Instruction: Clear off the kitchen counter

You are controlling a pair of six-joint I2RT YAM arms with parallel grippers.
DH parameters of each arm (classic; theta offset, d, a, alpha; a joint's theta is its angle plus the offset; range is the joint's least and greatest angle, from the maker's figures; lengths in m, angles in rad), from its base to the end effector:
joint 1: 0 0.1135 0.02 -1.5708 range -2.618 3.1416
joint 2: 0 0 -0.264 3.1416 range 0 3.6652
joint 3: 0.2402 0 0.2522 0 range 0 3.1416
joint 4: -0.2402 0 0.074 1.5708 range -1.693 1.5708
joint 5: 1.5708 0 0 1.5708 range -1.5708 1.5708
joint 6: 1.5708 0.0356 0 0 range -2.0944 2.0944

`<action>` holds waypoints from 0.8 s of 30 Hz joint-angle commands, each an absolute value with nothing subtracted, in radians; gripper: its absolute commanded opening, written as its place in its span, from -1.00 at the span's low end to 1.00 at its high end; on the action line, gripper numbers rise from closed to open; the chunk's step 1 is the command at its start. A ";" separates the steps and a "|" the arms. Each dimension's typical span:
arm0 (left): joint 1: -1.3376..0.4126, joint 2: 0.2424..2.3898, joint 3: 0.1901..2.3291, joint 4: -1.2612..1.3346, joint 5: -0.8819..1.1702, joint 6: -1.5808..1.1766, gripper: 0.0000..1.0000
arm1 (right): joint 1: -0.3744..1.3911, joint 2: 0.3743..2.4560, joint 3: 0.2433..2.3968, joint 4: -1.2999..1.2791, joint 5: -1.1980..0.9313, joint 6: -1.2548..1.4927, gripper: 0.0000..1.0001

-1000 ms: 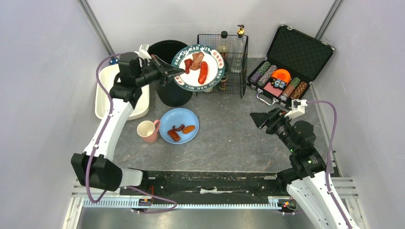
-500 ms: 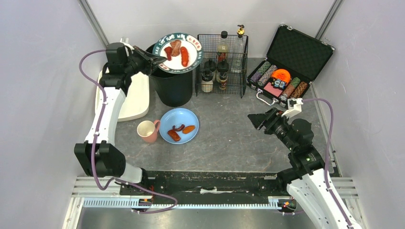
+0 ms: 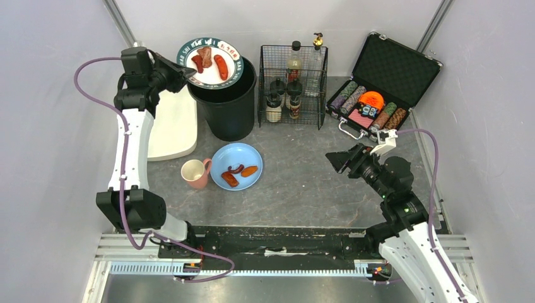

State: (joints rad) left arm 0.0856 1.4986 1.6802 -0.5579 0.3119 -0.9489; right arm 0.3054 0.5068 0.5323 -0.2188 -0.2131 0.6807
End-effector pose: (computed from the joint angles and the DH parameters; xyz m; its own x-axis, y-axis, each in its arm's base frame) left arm 0.3311 0.0174 0.4404 -0.3783 -0.8089 -0.4502 -0.1793 0.5411 -0.8216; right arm 0.1306 0.0491 0.2870 -0.4519 0.5025 -0.7371 -0.2669 0.7123 0.6492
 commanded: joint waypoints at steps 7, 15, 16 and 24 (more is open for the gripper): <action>0.090 1.503 1.730 -0.571 0.173 -0.775 -0.95 | 0.305 0.485 0.535 -0.170 -0.232 0.650 0.41; 0.026 1.520 1.774 -0.623 0.007 -0.650 -0.95 | 0.305 0.481 0.522 -0.166 -0.233 0.642 0.42; 0.013 1.523 1.783 -0.632 -0.031 -0.621 -0.95 | 0.306 0.479 0.519 -0.165 -0.231 0.643 0.42; -0.083 1.527 1.858 -0.671 -0.202 -0.516 -0.95 | 0.305 0.472 0.508 -0.166 -0.226 0.638 0.43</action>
State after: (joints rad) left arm -0.0597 1.5448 1.7718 -0.7143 -0.0872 -0.6083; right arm 0.3054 0.4835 0.5102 -0.2150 -0.2207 0.6601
